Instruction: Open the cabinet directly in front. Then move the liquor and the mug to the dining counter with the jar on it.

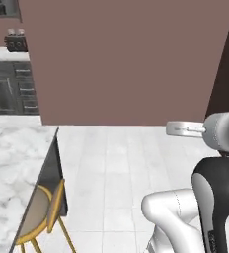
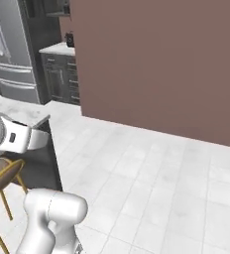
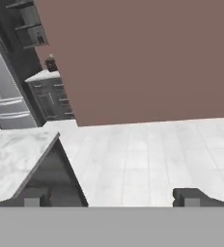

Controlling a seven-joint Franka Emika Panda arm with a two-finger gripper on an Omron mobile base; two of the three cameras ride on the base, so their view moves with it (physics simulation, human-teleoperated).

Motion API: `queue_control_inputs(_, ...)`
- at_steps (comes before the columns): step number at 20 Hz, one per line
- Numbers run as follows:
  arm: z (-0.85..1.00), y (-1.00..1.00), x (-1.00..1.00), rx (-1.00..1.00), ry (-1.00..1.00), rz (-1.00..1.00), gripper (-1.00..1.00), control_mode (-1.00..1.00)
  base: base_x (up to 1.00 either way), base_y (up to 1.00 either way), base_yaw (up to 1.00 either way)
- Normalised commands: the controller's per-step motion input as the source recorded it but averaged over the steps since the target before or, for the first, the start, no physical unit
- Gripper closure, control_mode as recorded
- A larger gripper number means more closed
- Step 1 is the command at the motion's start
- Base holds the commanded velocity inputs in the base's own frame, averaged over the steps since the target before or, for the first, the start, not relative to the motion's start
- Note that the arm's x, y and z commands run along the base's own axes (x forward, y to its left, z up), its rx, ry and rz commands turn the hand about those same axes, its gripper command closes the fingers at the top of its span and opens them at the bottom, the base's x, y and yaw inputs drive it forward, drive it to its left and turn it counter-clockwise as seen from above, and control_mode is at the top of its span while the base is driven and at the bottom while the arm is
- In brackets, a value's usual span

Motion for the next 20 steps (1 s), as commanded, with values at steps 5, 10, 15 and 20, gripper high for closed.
queue_control_inputs(5, 0.0, 0.0, 0.0, 0.0, 0.0, 0.0, -1.0, 1.0, 1.0, 0.01, -0.33)
queue_control_inputs(10, 0.0, 0.0, 0.0, 0.0, 0.0, 0.0, -1.0, 1.0, 1.0, 0.33, -0.21)
queue_control_inputs(15, 0.0, 0.0, 0.0, 0.0, 0.0, 0.0, -1.0, 1.0, 1.0, 0.54, -0.15)
queue_control_inputs(20, 0.0, 0.0, 0.0, 0.0, 0.0, 0.0, -1.0, 1.0, 1.0, 0.65, -0.13)
